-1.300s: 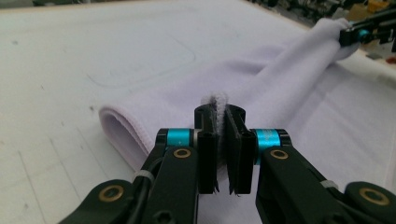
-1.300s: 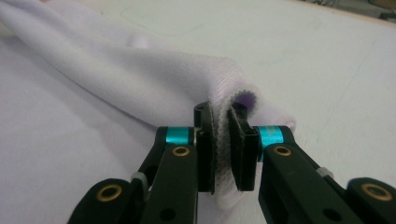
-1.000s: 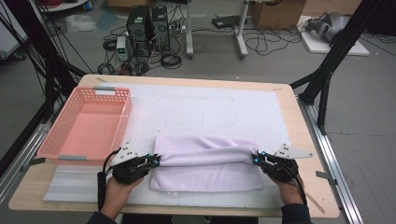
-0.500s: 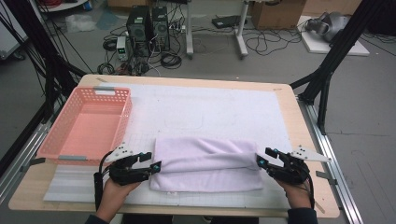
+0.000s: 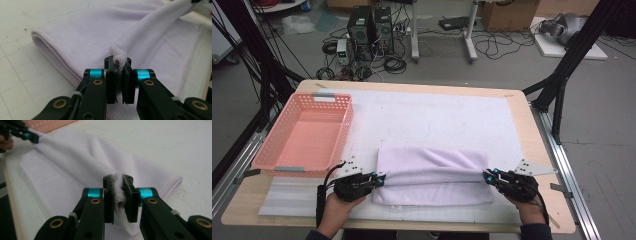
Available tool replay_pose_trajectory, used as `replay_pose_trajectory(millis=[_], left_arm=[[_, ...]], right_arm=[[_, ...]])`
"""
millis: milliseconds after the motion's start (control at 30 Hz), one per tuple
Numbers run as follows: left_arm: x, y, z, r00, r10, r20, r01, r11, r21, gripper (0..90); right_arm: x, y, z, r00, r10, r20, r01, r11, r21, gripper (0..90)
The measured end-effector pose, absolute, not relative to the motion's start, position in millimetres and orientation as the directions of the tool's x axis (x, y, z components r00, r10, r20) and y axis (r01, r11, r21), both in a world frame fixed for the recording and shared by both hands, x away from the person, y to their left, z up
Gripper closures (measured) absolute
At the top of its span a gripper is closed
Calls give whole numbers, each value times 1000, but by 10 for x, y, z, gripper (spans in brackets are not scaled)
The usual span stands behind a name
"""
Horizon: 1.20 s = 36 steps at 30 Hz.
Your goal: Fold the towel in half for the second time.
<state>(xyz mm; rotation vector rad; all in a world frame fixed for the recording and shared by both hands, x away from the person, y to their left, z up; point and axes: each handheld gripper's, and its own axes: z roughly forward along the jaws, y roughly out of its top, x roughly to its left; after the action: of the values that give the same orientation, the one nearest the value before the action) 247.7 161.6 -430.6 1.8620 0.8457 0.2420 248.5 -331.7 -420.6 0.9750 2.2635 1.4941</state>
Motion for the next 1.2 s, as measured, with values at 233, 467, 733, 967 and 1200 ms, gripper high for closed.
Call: replay_pose_trajectory(millis=[233,467,733,967,1200], left_arm=[[2294,1642,-4318,770,596,-226,457,-269,848,828],[2242,1805,-4269,728,621,-290,485,-168,858,439],[2383,1818,-4324,620,717,-319,528,-81,845,412],[2507,1620,-4429,613,722,-320,596,-157,788,466],[2466,1550,-4463,628,747,-218,578,-261,773,778]], right_arm=[[2323,-3366,-4269,-798,586,140,404,349,846,804],[2236,-3537,-4280,-765,602,228,479,295,827,553],[2315,-3491,-4265,-626,759,179,484,198,852,494],[2411,-3188,-4383,-604,796,45,537,364,761,514],[2420,-3163,-4430,-580,814,29,559,372,742,411]])
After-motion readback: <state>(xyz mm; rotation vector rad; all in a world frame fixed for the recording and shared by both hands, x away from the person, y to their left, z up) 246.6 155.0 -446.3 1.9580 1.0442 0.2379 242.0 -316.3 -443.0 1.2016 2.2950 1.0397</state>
